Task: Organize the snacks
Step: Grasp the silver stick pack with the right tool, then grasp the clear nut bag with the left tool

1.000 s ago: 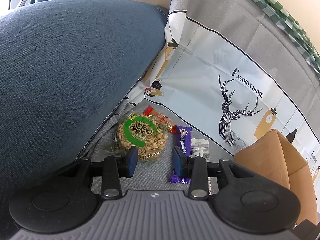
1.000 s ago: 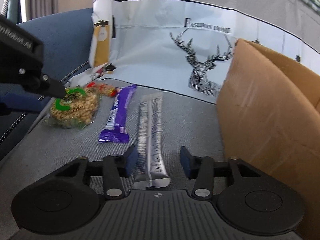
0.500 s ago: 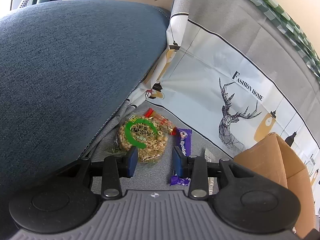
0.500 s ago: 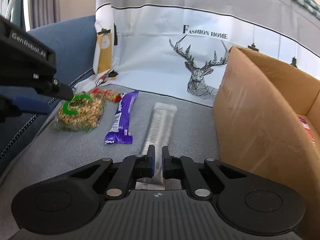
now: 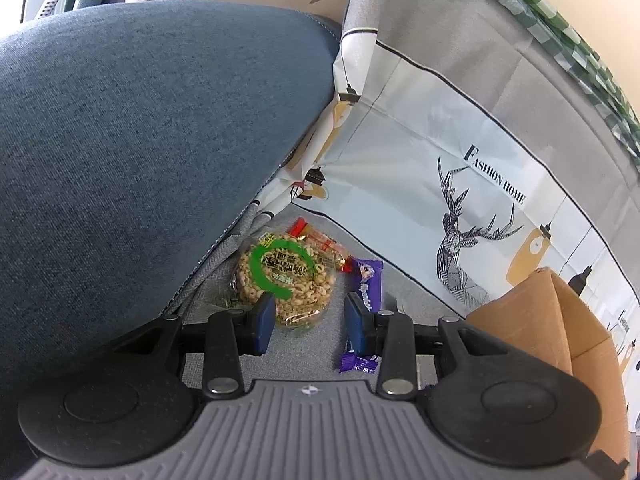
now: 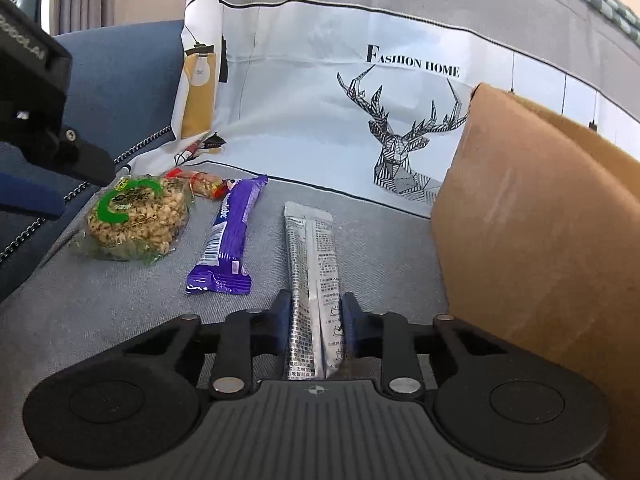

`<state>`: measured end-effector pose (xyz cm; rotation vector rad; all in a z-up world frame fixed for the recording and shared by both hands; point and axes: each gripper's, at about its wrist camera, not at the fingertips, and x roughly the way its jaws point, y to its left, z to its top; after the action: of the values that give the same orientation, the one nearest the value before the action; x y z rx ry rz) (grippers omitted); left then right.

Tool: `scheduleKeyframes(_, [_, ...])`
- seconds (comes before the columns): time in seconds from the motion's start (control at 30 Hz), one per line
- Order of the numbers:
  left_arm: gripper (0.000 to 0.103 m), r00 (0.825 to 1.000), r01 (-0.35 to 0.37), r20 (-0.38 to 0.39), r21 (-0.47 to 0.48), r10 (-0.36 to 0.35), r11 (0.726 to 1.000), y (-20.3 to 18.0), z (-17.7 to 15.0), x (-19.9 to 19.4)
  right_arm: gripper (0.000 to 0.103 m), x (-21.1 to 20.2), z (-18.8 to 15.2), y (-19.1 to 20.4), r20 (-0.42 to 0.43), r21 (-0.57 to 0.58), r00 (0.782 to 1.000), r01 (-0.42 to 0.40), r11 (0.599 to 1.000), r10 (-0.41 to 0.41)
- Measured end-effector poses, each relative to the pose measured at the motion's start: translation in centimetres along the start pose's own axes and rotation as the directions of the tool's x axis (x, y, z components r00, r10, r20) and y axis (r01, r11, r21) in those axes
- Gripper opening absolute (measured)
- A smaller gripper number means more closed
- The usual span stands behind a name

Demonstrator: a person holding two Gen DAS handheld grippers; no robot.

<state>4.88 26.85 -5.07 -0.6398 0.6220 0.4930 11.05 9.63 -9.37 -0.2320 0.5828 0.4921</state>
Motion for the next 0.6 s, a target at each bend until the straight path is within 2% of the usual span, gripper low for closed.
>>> scheduleKeyframes(0.03, [0.041,1.0,0.002,0.003,-0.006,-0.002,1.0,0.0,0.1,-0.1,0.01,-0.5,0.1,-0.1,0.006,-0.01,1.0,-0.002,1.0,0.002])
scheduleKeyframes(0.07, [0.041,1.0,0.005,0.005,-0.012,-0.005,1.0,0.1,0.2,-0.2,0.006,-0.9,0.1,-0.1,0.008,-0.019,1.0,-0.005,1.0,0.005])
scheduleKeyframes(0.33, [0.041,1.0,0.015,0.019,-0.043,-0.014,0.999,1.0,0.9,-1.1,0.006,-4.7,-1.5,-0.8,-0.08,-0.041,0.996,-0.032,0.999,0.028])
scheduleKeyframes(0.47, [0.041,0.999,0.043,0.006,-0.046,-0.043,0.998,1.4,1.2,-1.2,0.006,-7.4,-2.5,-0.5,-0.16,-0.02,0.987,-0.033,0.999,0.029])
scheduleKeyframes(0.57, [0.041,0.999,0.041,0.002,-0.027,-0.041,0.999,1.3,1.1,-1.1,0.01,-8.7,-2.9,-0.1,-0.167,-0.01,0.985,-0.041,0.999,0.039])
scheduleKeyframes(0.6, [0.041,0.999,0.038,0.002,-0.02,-0.038,0.999,1.3,1.1,-1.0,0.022,-9.0,-2.9,0.2,-0.144,-0.018,0.989,-0.036,0.999,0.033])
